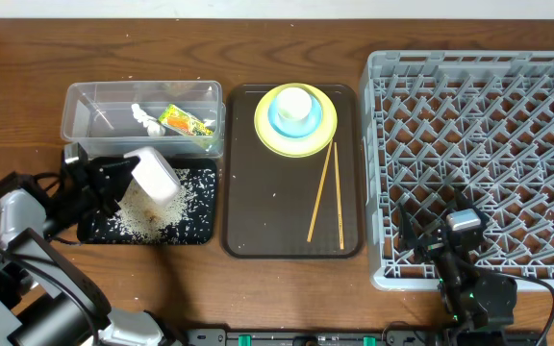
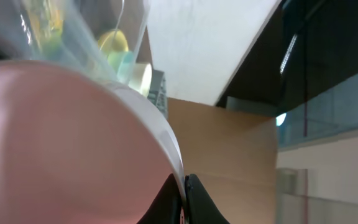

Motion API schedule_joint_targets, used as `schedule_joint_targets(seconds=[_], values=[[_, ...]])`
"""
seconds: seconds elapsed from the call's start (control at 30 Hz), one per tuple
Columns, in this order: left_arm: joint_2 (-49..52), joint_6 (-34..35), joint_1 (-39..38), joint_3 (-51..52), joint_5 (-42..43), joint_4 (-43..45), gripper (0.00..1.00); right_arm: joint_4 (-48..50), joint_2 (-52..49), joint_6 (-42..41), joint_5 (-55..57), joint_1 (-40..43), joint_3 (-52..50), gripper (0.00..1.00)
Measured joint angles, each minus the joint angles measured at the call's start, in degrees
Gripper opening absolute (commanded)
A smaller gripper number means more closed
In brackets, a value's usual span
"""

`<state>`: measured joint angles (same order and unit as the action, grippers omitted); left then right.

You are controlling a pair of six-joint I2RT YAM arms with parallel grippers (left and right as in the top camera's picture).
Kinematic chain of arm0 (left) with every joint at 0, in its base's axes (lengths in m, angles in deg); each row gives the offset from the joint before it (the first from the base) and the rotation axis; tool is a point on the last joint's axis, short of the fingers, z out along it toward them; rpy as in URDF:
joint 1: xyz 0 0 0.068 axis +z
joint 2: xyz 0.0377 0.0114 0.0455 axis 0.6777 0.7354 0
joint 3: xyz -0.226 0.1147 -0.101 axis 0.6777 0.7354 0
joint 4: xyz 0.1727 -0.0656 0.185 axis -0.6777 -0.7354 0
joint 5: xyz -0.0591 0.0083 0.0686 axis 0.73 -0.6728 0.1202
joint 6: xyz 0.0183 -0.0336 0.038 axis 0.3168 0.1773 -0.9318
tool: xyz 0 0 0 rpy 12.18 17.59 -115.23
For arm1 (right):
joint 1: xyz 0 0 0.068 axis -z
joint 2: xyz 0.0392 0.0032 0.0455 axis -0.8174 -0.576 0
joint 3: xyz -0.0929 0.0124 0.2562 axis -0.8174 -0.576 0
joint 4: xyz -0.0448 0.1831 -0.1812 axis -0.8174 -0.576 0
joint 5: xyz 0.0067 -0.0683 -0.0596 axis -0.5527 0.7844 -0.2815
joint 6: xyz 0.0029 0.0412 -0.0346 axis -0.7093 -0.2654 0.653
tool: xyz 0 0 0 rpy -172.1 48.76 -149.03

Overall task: Sort waste into correct bins and load items into the dishwasher rack
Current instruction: 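Tilt the bowl with left gripper to pour rice onto the black tray, then carry the empty bowl with left gripper back onto the brown tray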

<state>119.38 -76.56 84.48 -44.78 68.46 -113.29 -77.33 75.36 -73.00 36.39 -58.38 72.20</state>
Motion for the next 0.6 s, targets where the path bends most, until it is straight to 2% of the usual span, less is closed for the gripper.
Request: schedule_joint_targets(seconds=[0.07,0.4,0.6], values=[[0.0,0.8,0.0,0.0,0.0,2.2,0.06,0.0,0.0,0.0,0.0,0.0,0.0,0.99],[0.0,2.6,-0.1,0.0,0.0,2.7,0.06,0.0,0.0,0.0,0.0,0.0,0.0,0.99],[-0.6,2.9,-2.9,-0.3,-0.4,2.6,0.06,0.0,0.0,0.0,0.0,0.0,0.0,0.99]])
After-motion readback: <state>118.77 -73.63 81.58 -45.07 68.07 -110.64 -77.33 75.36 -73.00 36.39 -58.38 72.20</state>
